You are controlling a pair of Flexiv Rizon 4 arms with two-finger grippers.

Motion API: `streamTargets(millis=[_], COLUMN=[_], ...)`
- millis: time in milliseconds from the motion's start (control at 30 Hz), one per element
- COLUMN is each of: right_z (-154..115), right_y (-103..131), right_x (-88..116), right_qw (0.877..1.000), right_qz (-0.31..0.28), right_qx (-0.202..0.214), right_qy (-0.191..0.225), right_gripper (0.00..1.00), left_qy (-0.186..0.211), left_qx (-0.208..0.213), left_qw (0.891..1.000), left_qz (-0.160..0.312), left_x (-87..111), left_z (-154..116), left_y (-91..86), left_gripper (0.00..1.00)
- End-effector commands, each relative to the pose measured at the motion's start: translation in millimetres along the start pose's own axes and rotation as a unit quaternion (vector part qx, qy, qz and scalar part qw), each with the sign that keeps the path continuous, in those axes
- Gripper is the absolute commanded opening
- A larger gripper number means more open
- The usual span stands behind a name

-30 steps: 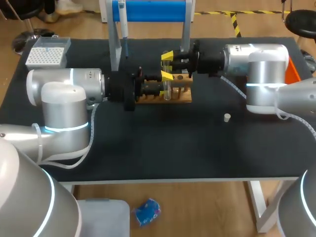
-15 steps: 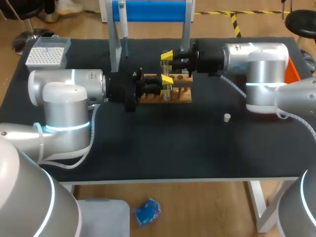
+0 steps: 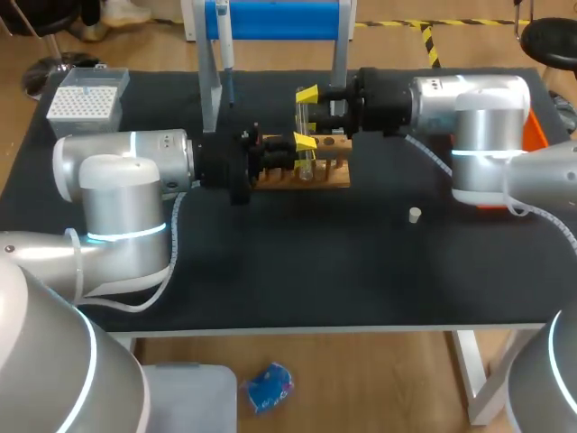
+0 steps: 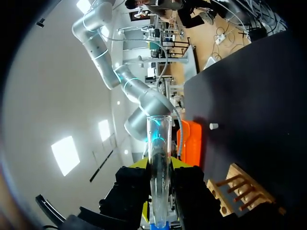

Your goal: Invert the test tube, pick up the pipette, mount the tip to pipette, aspirate from beaker and dispense into the tube, eject the tip, return the pipette, and cap with the stopper.

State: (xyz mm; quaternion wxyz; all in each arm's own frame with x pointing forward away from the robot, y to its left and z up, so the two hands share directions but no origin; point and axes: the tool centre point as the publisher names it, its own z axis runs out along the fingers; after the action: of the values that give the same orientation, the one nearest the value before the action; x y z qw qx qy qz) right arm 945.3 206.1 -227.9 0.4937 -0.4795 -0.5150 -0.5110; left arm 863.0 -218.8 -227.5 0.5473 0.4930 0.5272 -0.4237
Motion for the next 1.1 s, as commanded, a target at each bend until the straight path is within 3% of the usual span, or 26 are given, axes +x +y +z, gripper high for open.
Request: streamTargets(millis=[33, 167, 200, 300, 367, 433, 867, 900, 967, 1033, 1067, 1100], right_z=[-18.8, -34.5, -39.5, -51.1, -56.8, -56.8, -56.8, -56.8, -61.7, -67.7, -69.7, -72.0], right_y=[-8.9, -8.6, -8.5, -8.1, -9.0, -9.0, -9.0, -9.0, -11.2, -14.6, -16.5, -19.0], right_x=[8.2, 14.4, 16.3, 21.7, 26.4, 26.4, 26.4, 26.4, 28.1, 30.8, 29.3, 25.7], right_qw=[1.0, 0.996, 0.994, 0.977, 0.956, 0.956, 0.956, 0.956, 0.924, 0.895, 0.867, 0.828], right_qz=[-0.012, -0.088, -0.11, -0.213, -0.286, -0.286, -0.286, -0.286, -0.371, -0.431, -0.471, -0.515], right_qx=[-0.013, -0.018, -0.011, 0.03, 0.056, 0.056, 0.056, 0.056, 0.059, 0.05, 0.058, 0.072], right_qy=[-0.01, -0.006, -0.01, -0.005, 0.008, 0.008, 0.008, 0.008, -0.067, -0.101, -0.151, -0.208], right_gripper=[1.0, 1.0, 1.0, 1.0, 1.0, 1.0, 1.0, 1.0, 1.0, 1.0, 1.0, 1.0], left_qy=[0.011, 0.009, -0.011, -0.026, -0.035, -0.039, -0.039, -0.02, -0.021, -0.034, -0.012, -0.026], left_qx=[-0.001, -0.002, 0.004, 0.014, 0.026, 0.025, 0.025, 0.036, 0.033, 0.035, 0.029, 0.034], left_qw=[1.0, 0.999, 0.995, 0.988, 0.983, 0.99, 0.99, 0.984, 0.968, 0.95, 0.944, 0.933], left_qz=[-0.003, -0.048, -0.094, -0.152, -0.178, -0.132, -0.132, -0.173, -0.247, -0.307, -0.329, -0.356], left_x=[-10.6, -16.4, -17.4, -17.8, -17.8, -21.5, -21.5, -22.8, -31.2, -41.4, -44.6, -48.6], left_z=[-7.8, -17.5, -19.7, -24.7, -27.4, -29.6, -29.6, -30.1, -32.4, -35.1, -36.2, -36.7], left_y=[2.1, 8.4, 9.6, 12.4, 14.1, 17.6, 17.6, 21.0, 25.5, 30.1, 31.7, 32.9], left_gripper=[0.0, 0.0, 0.0, 0.0, 0.0, 0.0, 0.0, 0.0, 0.0, 0.0, 0.0, 0.0])
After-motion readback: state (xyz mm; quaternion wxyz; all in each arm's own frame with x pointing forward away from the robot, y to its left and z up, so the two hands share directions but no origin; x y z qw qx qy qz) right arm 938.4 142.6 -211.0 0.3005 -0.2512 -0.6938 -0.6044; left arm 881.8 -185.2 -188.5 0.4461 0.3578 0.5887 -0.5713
